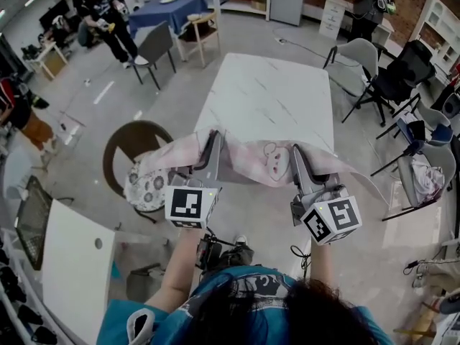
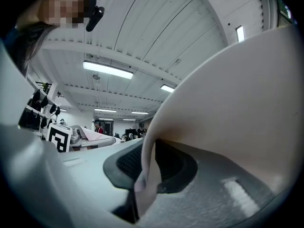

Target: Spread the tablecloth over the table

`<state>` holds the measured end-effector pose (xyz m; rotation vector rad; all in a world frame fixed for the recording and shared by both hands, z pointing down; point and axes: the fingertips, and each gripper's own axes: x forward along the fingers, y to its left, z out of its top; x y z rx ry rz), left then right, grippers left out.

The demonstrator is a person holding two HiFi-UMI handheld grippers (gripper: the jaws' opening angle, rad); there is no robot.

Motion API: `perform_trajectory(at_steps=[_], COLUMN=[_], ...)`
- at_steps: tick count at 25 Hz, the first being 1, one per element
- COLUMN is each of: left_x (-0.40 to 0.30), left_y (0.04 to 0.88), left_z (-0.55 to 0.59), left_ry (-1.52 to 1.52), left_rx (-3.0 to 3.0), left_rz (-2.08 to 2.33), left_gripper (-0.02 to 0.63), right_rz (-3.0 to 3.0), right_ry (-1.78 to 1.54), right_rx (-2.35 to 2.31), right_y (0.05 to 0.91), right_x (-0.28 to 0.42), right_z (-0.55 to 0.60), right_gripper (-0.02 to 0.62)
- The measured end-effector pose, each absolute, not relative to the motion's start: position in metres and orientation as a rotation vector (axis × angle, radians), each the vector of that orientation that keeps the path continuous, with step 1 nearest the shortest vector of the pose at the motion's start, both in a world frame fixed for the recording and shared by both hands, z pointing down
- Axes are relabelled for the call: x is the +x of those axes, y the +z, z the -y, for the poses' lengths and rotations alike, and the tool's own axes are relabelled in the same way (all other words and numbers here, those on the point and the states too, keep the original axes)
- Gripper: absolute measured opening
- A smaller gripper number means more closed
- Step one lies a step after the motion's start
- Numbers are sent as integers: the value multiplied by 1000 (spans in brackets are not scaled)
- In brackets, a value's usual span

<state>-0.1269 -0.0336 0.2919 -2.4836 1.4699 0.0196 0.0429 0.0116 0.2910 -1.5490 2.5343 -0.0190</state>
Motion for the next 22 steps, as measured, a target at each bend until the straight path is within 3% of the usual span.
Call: perform_trajectory(at_steps=[11,22], left_x=[-148,-119], left_y=[234,192], left_z=[146,222], left_ry=[114,205], left_rx=[-2375,-2395], left_rz=[-1325,-1238], left_gripper=[74,72], right_rz=[-2453,-2424], right_ry=[203,393], right_rx=[-1549,-1550], right_y=[236,181], right_x=[12,30], right_z=[91,159], right_gripper=[44,35])
